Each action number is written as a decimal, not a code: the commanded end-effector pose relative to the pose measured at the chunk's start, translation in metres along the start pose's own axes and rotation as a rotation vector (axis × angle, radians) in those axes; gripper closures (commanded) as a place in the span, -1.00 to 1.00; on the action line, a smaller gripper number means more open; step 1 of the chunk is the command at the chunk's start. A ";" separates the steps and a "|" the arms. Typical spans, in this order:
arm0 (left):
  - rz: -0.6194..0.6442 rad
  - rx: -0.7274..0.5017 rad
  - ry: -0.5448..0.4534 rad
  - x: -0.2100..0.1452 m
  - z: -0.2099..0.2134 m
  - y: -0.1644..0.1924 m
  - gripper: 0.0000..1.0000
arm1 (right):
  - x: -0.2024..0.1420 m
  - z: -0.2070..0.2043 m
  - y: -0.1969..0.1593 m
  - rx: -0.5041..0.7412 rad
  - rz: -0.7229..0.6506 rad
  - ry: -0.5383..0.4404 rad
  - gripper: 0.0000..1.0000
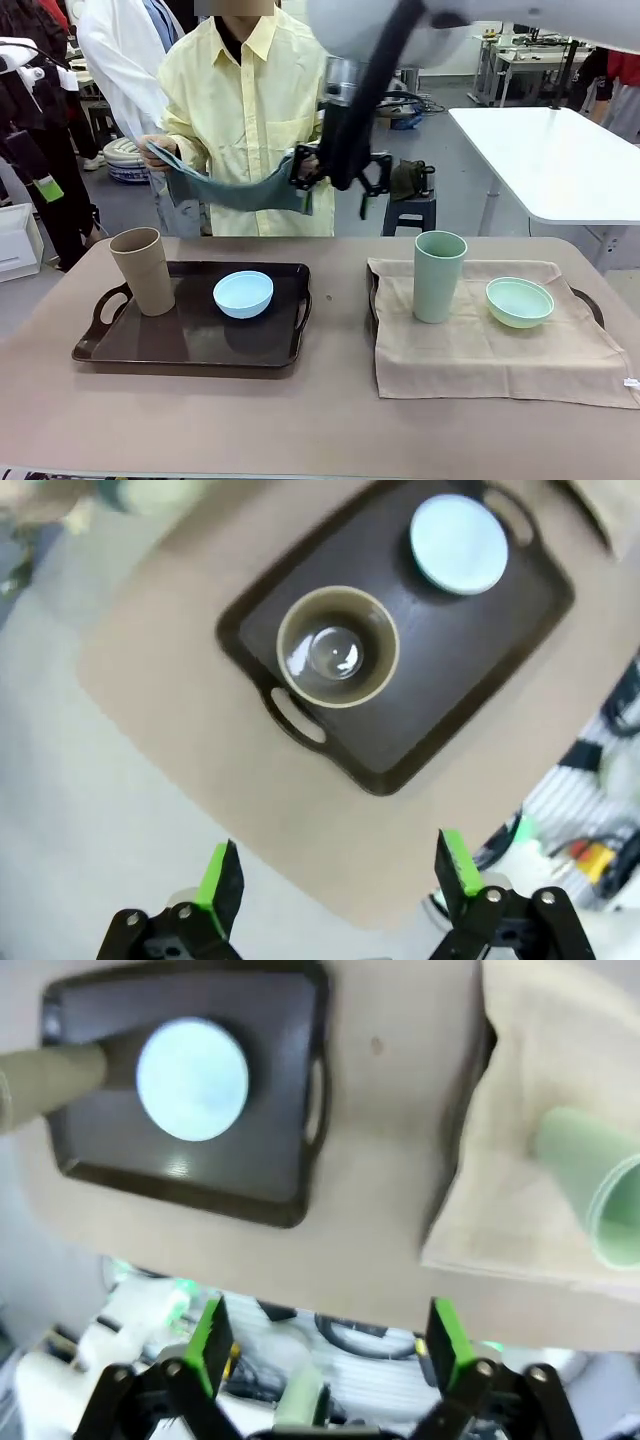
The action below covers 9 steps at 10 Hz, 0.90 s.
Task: Set up a tray with a mat and arrange the tableware.
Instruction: Pick up the Picnic Bowl and Reusable plastic cup from the Handle tray in front of the human's position and hold them in the air.
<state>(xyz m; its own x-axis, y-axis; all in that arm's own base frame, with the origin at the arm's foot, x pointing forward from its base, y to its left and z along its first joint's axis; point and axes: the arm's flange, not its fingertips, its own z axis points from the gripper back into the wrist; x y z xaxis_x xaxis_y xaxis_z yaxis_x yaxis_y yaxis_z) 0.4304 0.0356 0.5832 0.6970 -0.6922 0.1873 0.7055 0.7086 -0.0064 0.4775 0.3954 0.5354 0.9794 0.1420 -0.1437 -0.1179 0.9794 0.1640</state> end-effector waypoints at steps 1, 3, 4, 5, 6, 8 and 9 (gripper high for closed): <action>-0.210 -0.213 -0.045 -0.003 -0.011 0.027 -1.00 | 0.049 0.002 0.021 -0.014 -0.009 0.086 -1.00; -0.396 -0.412 -0.104 -0.006 -0.023 0.049 -1.00 | 0.069 -0.015 0.029 -0.023 -0.027 0.143 -1.00; -0.488 -0.431 -0.139 0.007 -0.030 0.051 -1.00 | 0.077 -0.022 0.032 -0.025 -0.030 0.167 -1.00; -0.534 -0.448 -0.163 0.018 -0.039 0.056 -1.00 | 0.084 -0.029 0.032 -0.023 -0.030 0.191 -1.00; -0.575 -0.503 -0.189 0.023 -0.045 0.060 -1.00 | 0.087 -0.038 0.032 -0.017 -0.029 0.220 -1.00; -0.692 -0.528 -0.245 0.033 -0.059 0.071 -1.00 | 0.099 -0.055 0.025 -0.025 -0.034 0.238 -1.00; -0.693 -0.526 -0.285 0.041 -0.063 0.068 -1.00 | 0.101 -0.058 0.019 0.015 0.011 0.232 -1.00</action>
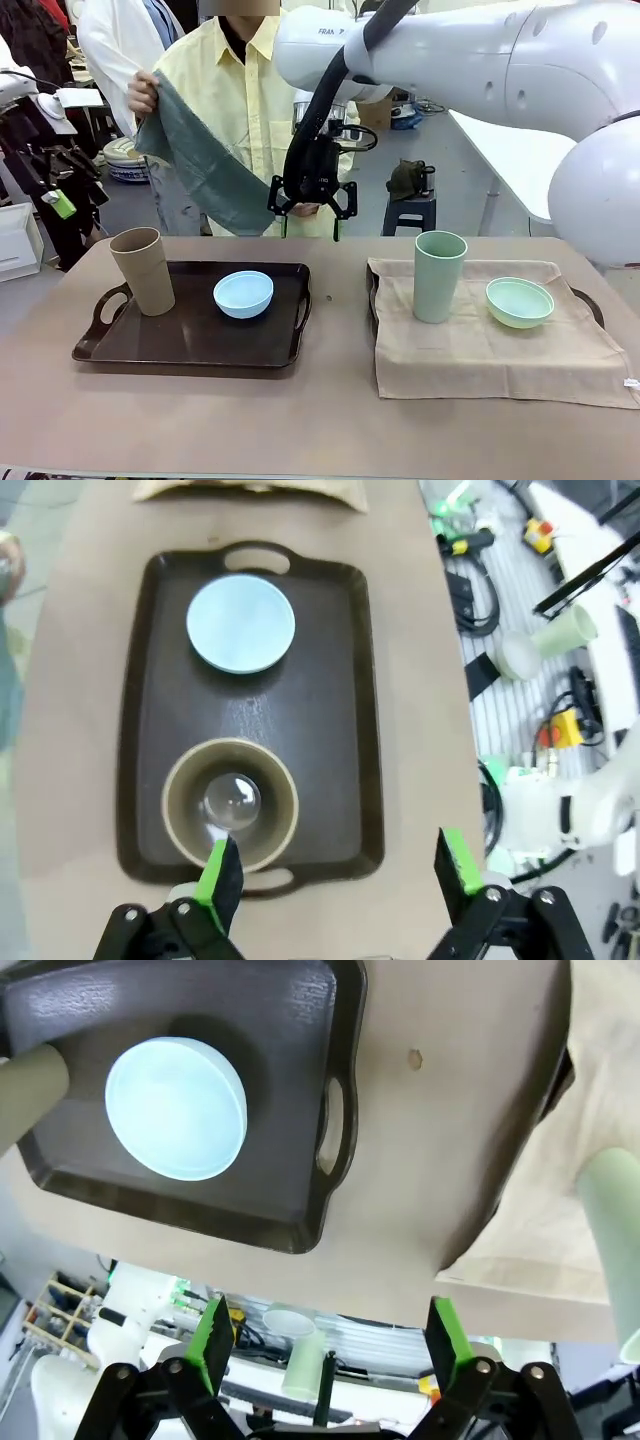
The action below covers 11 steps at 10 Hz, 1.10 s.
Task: Set up a tray with a mat and arrange the tableware.
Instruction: Pick up the Picnic Bowl and Reusable plastic cup from the Handle tray in front of the human's position and hold them in the air.
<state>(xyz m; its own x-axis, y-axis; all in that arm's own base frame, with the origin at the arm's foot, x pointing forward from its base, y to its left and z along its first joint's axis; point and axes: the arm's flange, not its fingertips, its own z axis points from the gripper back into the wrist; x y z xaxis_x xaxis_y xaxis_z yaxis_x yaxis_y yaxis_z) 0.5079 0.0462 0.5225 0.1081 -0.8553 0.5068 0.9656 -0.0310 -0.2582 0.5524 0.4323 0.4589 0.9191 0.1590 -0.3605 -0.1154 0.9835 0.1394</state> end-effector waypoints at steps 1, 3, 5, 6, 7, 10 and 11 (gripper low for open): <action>0.032 0.003 0.017 -0.001 0.001 -0.009 -1.00 | -0.006 0.004 0.002 -0.004 -0.002 -0.006 -1.00; 0.032 0.003 0.017 -0.001 0.001 -0.009 -1.00 | -0.006 0.004 0.002 -0.004 -0.002 -0.006 -1.00; 0.032 0.003 0.017 -0.001 0.001 -0.009 -1.00 | -0.006 0.004 0.002 -0.004 -0.002 -0.006 -1.00; 0.032 0.003 0.017 -0.001 0.001 -0.009 -1.00 | -0.006 0.004 0.002 -0.004 -0.002 -0.006 -1.00; 0.011 0.007 0.007 -0.002 0.004 -0.003 -1.00 | -0.002 0.002 0.002 0.001 0.004 -0.003 -1.00; -0.304 0.197 -0.145 -0.074 0.018 -0.005 -1.00 | -0.006 -0.005 0.000 -0.004 -0.039 -0.041 -1.00; -0.329 0.228 -0.160 -0.094 0.011 0.000 -1.00 | -0.002 -0.012 0.007 -0.015 -0.037 -0.037 -1.00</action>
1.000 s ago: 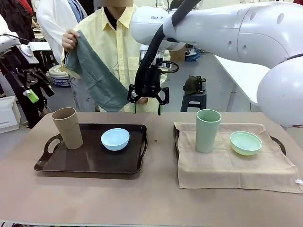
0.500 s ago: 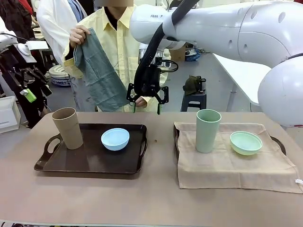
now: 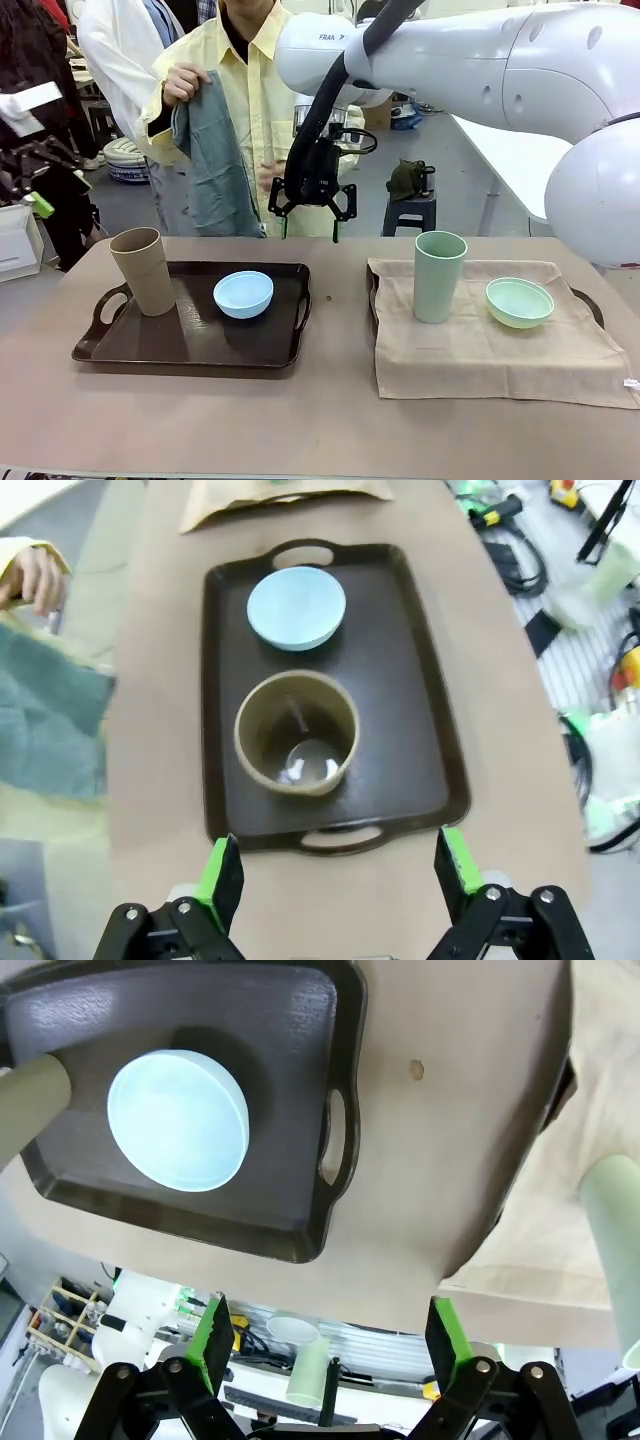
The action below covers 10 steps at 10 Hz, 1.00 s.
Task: Set up a tray with a mat and arrange the tableware.
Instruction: Pick up the Picnic Bowl and Reusable plastic cup from the Handle tray in front of the human's position and hold them in the air.
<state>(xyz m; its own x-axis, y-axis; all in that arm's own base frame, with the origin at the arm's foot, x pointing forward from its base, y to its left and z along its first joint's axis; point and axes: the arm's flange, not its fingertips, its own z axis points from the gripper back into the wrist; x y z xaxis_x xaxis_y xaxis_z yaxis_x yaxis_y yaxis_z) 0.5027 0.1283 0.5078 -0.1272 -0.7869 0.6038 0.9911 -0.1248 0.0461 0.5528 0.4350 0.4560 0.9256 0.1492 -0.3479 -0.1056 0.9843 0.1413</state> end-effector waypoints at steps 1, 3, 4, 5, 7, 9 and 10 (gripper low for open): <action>-0.085 0.074 -0.143 -0.035 -0.026 -0.005 -1.00 | 0.000 -0.016 0.009 -0.026 -0.034 -0.021 -1.00; -0.012 0.116 -0.170 -0.059 -0.051 -0.005 -1.00 | 0.008 -0.030 0.020 -0.039 -0.065 -0.056 -1.00; 0.016 0.086 -0.166 -0.067 -0.060 -0.001 -1.00 | 0.013 -0.036 0.023 -0.040 -0.070 -0.073 -1.00; 0.054 0.053 -0.171 -0.076 -0.063 0.001 -1.00 | 0.018 -0.046 0.031 -0.042 -0.074 -0.095 -1.00; 0.117 -0.011 -0.198 -0.090 -0.067 0.008 -1.00 | 0.029 -0.062 0.040 -0.050 -0.073 -0.098 -1.00; 0.164 -0.099 -0.245 -0.095 -0.078 0.014 -1.00 | 0.036 -0.070 0.054 -0.049 -0.062 -0.120 -1.00; 0.177 -0.109 -0.258 -0.095 -0.083 0.014 -1.00 | 0.038 -0.073 0.058 -0.042 -0.065 -0.128 -1.00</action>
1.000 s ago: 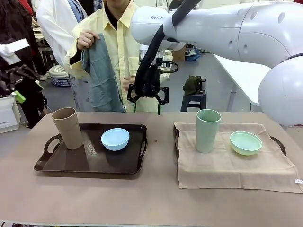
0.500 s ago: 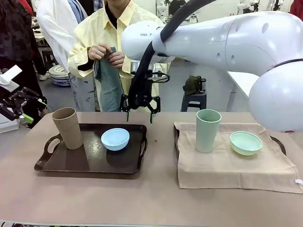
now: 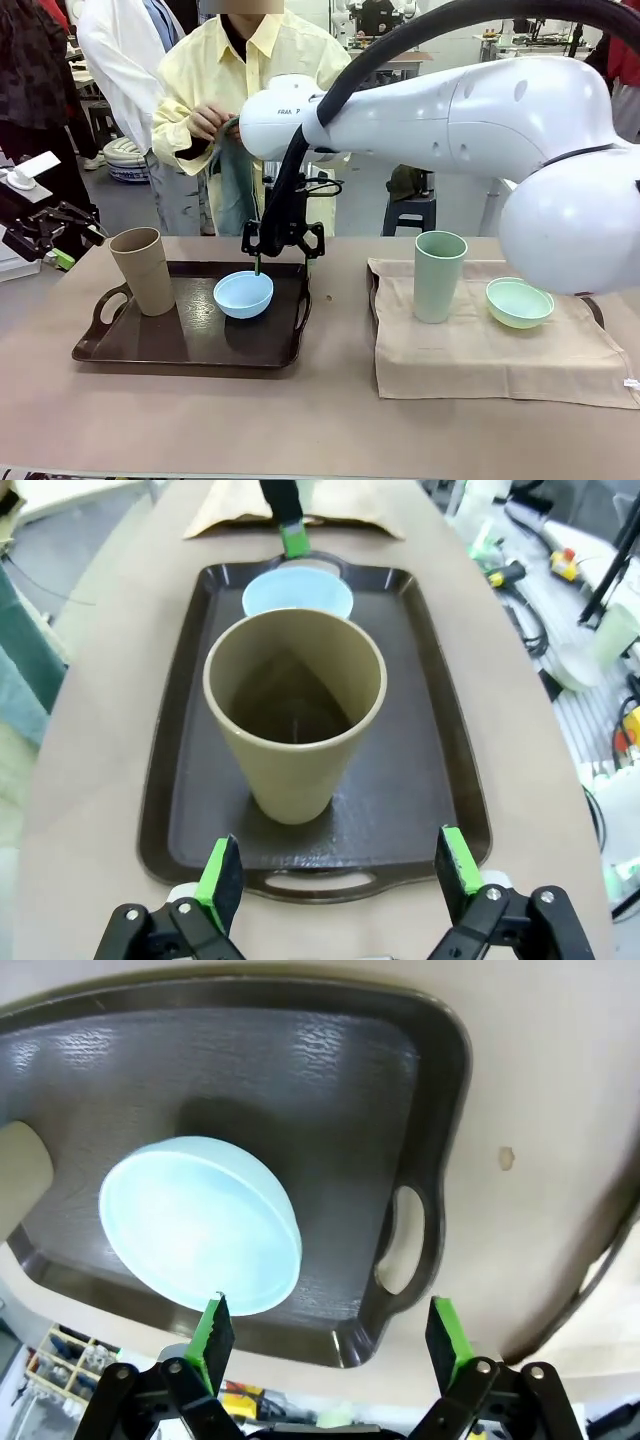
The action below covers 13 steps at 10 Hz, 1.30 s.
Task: Set up a tray with a mat and arrange the tableware.
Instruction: Pick up the Picnic Bowl and Reusable plastic cup from the Handle tray in front of the human's position and hold them in the air.
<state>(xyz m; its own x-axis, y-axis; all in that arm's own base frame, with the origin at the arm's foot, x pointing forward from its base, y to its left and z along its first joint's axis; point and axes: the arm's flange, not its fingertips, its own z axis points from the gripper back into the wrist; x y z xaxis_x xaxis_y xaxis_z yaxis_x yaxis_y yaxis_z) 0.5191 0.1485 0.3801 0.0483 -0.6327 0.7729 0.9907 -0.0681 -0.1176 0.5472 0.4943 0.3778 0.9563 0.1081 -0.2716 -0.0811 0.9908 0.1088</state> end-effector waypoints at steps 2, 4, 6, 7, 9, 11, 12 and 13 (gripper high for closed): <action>0.043 -0.061 -0.039 0.003 -0.006 0.009 -1.00 | 0.010 -0.001 0.021 -0.045 -0.036 -0.065 -1.00; 0.060 -0.070 -0.036 0.004 -0.006 0.011 -1.00 | 0.012 -0.002 0.019 -0.081 -0.054 -0.057 -1.00; 0.026 -0.059 -0.030 0.000 -0.014 0.006 -1.00 | 0.000 -0.007 0.012 -0.019 -0.007 -0.030 -1.00; 0.026 -0.059 -0.030 0.000 -0.014 0.006 -1.00 | 0.000 -0.007 0.012 -0.019 -0.007 -0.030 -1.00; 0.000 -0.047 -0.011 0.007 -0.019 0.007 -1.00 | 0.002 -0.012 0.014 -0.061 -0.018 -0.060 -1.00; -0.030 -0.025 0.028 0.012 -0.037 0.006 -1.00 | 0.009 -0.020 0.015 -0.090 -0.019 -0.103 -1.00; -0.037 -0.007 0.018 0.010 -0.045 0.007 -1.00 | 0.016 -0.029 0.018 -0.114 -0.021 -0.103 -1.00; -0.040 0.006 0.008 0.008 -0.050 0.007 -1.00 | 0.020 -0.034 0.019 -0.117 -0.016 -0.103 -1.00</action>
<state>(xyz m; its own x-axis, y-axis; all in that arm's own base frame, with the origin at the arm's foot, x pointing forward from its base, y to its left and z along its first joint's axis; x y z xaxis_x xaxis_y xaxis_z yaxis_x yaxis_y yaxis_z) 0.5299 0.1111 0.3602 0.0320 -0.6422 0.7658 0.9869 -0.1007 -0.1257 0.5481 0.5095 0.3456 0.9739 0.1006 -0.2036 -0.0988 0.9949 0.0188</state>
